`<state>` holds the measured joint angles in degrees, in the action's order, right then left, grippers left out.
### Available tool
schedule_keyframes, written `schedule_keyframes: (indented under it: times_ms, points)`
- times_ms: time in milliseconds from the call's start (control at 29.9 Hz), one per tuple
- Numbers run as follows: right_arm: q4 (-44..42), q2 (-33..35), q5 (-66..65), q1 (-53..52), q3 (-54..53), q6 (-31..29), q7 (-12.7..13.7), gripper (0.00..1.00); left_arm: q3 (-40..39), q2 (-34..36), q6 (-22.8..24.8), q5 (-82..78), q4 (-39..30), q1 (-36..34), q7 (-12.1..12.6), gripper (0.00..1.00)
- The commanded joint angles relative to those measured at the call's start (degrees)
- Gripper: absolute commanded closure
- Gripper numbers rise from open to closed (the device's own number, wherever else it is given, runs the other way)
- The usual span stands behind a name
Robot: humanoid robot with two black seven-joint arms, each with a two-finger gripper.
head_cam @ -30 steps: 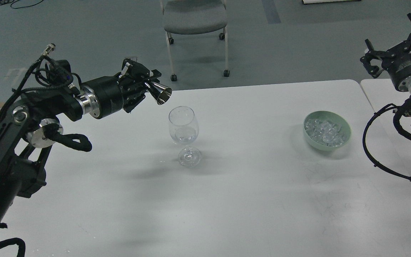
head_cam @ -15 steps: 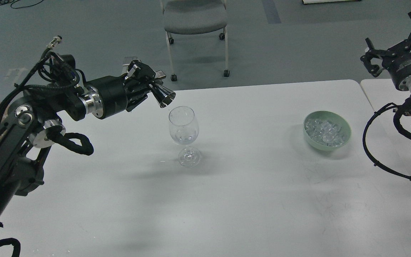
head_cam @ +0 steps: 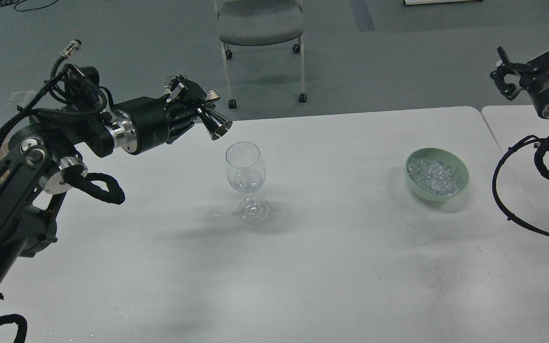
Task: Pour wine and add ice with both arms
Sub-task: 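Rotate the jigger upright with the left gripper and pull it back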
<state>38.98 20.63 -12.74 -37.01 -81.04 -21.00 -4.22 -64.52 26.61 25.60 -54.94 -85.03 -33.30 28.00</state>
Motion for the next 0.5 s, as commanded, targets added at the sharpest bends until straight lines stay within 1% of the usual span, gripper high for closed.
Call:
schedule_keyframes:
  times_ms: [0, 201, 334, 468]
  points:
    - [-0.1, -0.1, 0.0, 0.1, 0.0, 0.0, 0.0, 0.00, -0.4, 0.5, -0.3, 6.8, 0.4, -0.3, 0.0, 1.00]
    - [-0.1, -0.1, -0.1, 0.3, 0.3, 0.0, 0.0, 0.00, -6.6, 0.7, -3.8, 19.8, 1.0, 1.1, 0.0, 1.00]
    - [-0.1, -0.1, -0.1, 0.7, 0.5, 0.0, 0.0, 0.00, -11.3, 0.0, -6.0, 30.8, 2.9, 5.8, 0.0, 1.00]
    - [-0.4, 0.0, -0.3, 1.9, 0.5, 0.0, -0.1, 0.00, -13.5, -0.1, -6.0, 34.3, 3.6, 9.6, 0.0, 1.00]
